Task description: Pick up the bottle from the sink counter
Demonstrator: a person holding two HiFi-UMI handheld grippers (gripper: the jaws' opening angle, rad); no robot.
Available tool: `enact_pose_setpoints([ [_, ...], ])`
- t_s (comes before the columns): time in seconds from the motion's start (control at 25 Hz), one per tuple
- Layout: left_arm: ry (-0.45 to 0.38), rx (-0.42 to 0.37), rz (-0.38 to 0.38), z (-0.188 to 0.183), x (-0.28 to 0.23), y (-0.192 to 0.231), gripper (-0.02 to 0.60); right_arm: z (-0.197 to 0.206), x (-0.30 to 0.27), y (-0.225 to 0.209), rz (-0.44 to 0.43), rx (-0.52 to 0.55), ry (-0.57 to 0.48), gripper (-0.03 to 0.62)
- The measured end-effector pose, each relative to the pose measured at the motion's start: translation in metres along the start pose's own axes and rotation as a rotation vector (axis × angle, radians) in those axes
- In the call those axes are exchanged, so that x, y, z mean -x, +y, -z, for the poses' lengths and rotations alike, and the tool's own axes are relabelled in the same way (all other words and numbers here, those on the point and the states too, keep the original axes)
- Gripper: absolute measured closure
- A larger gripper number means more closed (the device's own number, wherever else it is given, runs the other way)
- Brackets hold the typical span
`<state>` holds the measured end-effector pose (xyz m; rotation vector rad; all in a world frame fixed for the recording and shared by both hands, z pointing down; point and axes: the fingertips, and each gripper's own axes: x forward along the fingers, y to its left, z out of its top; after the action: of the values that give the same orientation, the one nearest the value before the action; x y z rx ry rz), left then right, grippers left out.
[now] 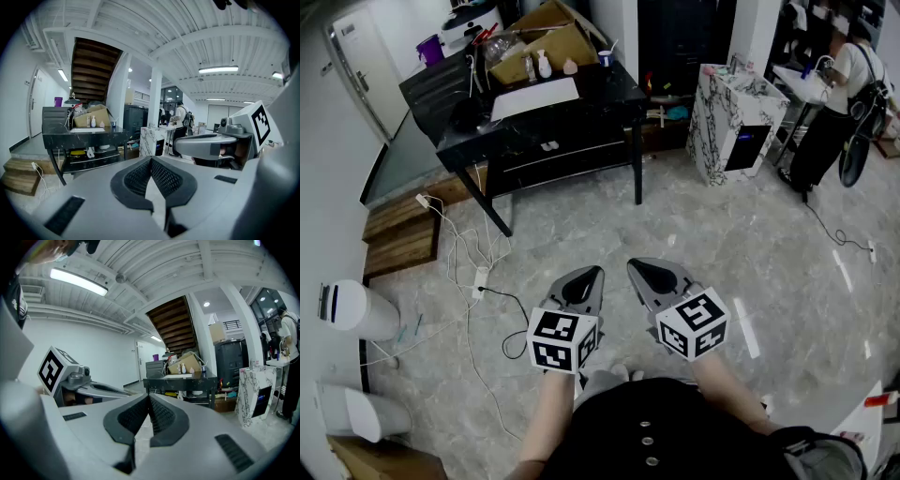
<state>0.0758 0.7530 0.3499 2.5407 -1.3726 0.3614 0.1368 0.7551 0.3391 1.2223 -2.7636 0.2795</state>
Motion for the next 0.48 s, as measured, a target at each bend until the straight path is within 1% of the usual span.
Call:
enact_pose_setpoints([
  [0.24, -0.013, 0.018, 0.012, 0.002, 0.001, 0.003, 0.565, 0.002, -0.004, 0.002, -0.002, 0.019, 0.005, 0.595],
  [0.36, -0.014, 0.014, 0.016, 0.001, 0.002, 0.004, 0.565, 0.001, -0.007, 0.005, -0.003, 0.025, 0.012, 0.595],
  [0.48, -0.006, 0.0, 0.02, 0.004, 0.003, 0.005, 0.565, 0.002, -0.008, 0.013, -0.049, 0.023, 0.01, 0.595],
])
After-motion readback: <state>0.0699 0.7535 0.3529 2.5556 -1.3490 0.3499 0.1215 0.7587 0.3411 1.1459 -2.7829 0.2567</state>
